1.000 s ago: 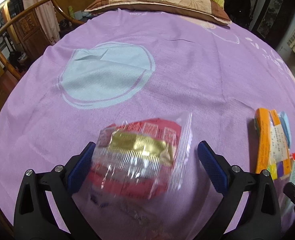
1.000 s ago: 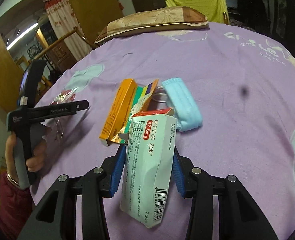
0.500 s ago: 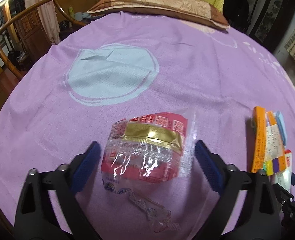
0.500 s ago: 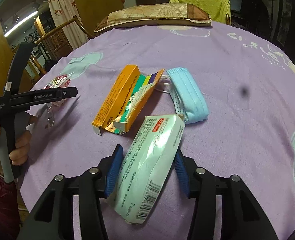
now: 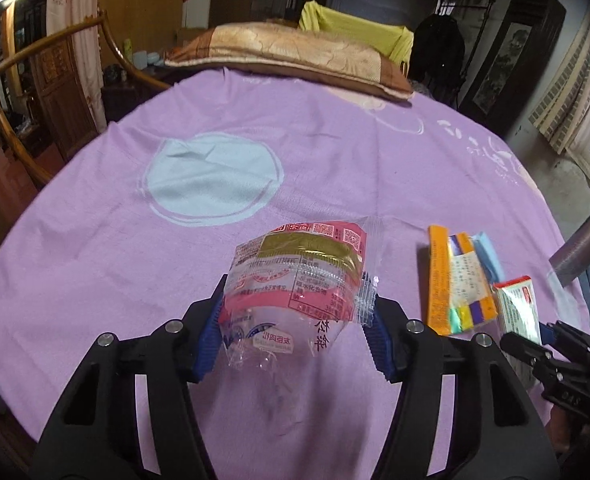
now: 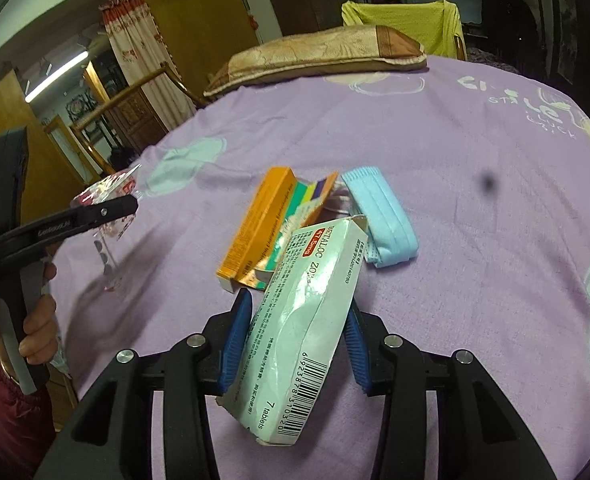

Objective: Collect trash
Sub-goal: 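Carry snack bag and medicine box to the wastebasket and release both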

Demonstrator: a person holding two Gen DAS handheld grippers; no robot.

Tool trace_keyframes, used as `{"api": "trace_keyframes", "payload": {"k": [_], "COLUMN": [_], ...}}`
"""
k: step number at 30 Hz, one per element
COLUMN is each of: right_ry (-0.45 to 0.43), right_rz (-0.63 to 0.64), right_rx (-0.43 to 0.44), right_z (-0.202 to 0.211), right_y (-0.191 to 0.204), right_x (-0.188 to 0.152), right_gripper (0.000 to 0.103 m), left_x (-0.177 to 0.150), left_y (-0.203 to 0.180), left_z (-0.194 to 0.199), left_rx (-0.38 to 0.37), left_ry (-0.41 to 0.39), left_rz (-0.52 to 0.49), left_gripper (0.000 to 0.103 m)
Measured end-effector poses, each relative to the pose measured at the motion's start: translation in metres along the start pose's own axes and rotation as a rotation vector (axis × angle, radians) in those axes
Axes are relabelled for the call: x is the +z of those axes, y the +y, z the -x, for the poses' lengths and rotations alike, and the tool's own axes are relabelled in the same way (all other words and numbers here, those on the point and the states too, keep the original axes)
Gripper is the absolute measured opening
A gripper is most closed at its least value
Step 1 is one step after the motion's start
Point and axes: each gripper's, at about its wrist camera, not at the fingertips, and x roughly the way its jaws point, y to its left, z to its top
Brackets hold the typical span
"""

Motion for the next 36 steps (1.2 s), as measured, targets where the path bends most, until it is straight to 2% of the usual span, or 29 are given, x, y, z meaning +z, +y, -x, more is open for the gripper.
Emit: {"api": "trace_keyframes", "payload": {"k": [6,9,14,17,23,28,29,30,32,36], "right_ry": [-0.056,-0.063,-0.080,-0.085,-0.073,-0.025,-0.017,-0.007,0.016,0.044], "right_rz": [-0.052,-0.060,-0.050,-0.019,0.032,0.079,0.086,0.095,0.116,0.167], "right_rx": [0.070,0.084,0.130,0.150,0.204,0.242,0.246,0.250,0.257,0.254], "right_z": [0.023,0.029,0.045,0.053,0.059,0.047,0.044,0.041,0.035,0.025], "right_y": [-0.004,-0.001,0.013,0.028,0.066,0.103,0.109,0.116,0.133,0.166], "right_x": [-0.011,-0.017,-0.023,-0.027,-0.032,-0.037,-0.037,-0.038,-0.041,-0.044], "right_gripper": [0.045,0.045,0.045,0.045,0.045,0.044,0.044,0.044,0.044,0.044], "left_x": [-0.013,-0.020,-0.043,-0.066,-0.123,-0.173,-0.180,-0.187,-0.202,-0.222], "left_y": [0.001,0.009,0.031,0.054,0.118,0.174,0.183,0.191,0.208,0.231], "left_z": [0.060,0.083,0.122,0.143,0.165,0.152,0.149,0.142,0.129,0.114], "left_rx": [0.029,0.017,0.032,0.072,0.162,0.245,0.255,0.274,0.328,0.376], "left_ry": [-0.079,-0.100,-0.145,-0.160,-0.135,-0.060,-0.044,-0.025,0.014,0.066], "left_rz": [-0.024,-0.005,0.039,0.073,0.182,0.269,0.280,0.294,0.325,0.347], "left_gripper": [0.060,0.060,0.060,0.060,0.060,0.061,0.066,0.079,0.093,0.094]}}
